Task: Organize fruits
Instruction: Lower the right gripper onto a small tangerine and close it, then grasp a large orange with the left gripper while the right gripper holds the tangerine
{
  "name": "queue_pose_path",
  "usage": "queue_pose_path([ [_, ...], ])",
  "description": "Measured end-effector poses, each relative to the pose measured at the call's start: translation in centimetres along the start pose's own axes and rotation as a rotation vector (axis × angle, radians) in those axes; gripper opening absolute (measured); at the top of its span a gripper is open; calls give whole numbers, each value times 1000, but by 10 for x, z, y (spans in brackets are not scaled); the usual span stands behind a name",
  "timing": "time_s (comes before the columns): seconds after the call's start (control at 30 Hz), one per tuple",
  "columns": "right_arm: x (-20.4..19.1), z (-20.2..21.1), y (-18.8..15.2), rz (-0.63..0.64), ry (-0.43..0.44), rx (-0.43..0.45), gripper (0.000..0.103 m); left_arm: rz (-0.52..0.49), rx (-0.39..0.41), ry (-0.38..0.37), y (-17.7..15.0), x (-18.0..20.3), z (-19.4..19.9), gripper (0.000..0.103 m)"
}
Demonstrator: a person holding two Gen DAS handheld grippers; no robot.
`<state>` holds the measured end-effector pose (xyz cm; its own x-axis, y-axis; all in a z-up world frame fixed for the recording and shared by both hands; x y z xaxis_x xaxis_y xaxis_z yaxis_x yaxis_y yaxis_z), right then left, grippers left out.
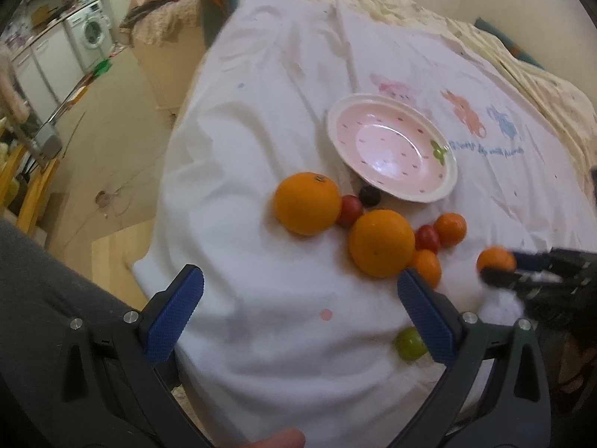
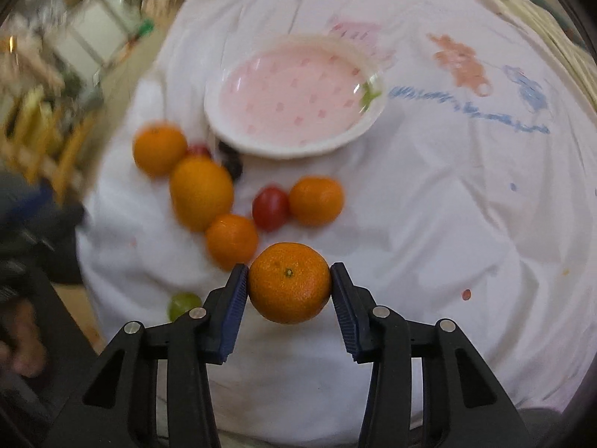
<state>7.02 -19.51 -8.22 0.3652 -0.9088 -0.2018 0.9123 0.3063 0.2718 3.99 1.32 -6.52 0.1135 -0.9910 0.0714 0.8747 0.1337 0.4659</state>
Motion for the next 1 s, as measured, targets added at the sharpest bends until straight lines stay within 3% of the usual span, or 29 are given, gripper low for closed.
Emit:
queue_pose_path([
  [0.2,19,23,12,-155,51,129,47,-37,-68,-30,9,23,-13,102],
  [0.33,31,27,14,-226,68,149,47,3,-144,-77,13,35,-31,93],
  [0.53,41,24,11,-265,63,163,47,41,-234,-85,17,55,-63,92],
  [0.63,44,24,12,-274,21,182,47,59,-231,-58,21,56,-74,84],
  [0.83,49,23,12,-291,23,183,47,79,-264,-47,23,59,-93,83],
  [0.93,49,24,13,-289,27,188,47,95,-284,-57,23,61,-98,77],
  [1.0,48,24,13,-289,28,186,47,99,-287,-72,23,63,-99,66],
])
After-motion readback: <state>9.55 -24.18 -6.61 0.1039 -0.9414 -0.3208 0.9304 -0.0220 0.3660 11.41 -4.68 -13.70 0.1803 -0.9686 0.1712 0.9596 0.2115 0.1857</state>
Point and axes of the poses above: each gripper's, at about its wrist camera, not at the fingertips, and z roughly against the way its jaws point, x to its right, y to its top, the point moved 5 cm from there along -z, roughly the way its jaws point, and after that the axes turned 1 degree about -x, right-handed, at the moved point
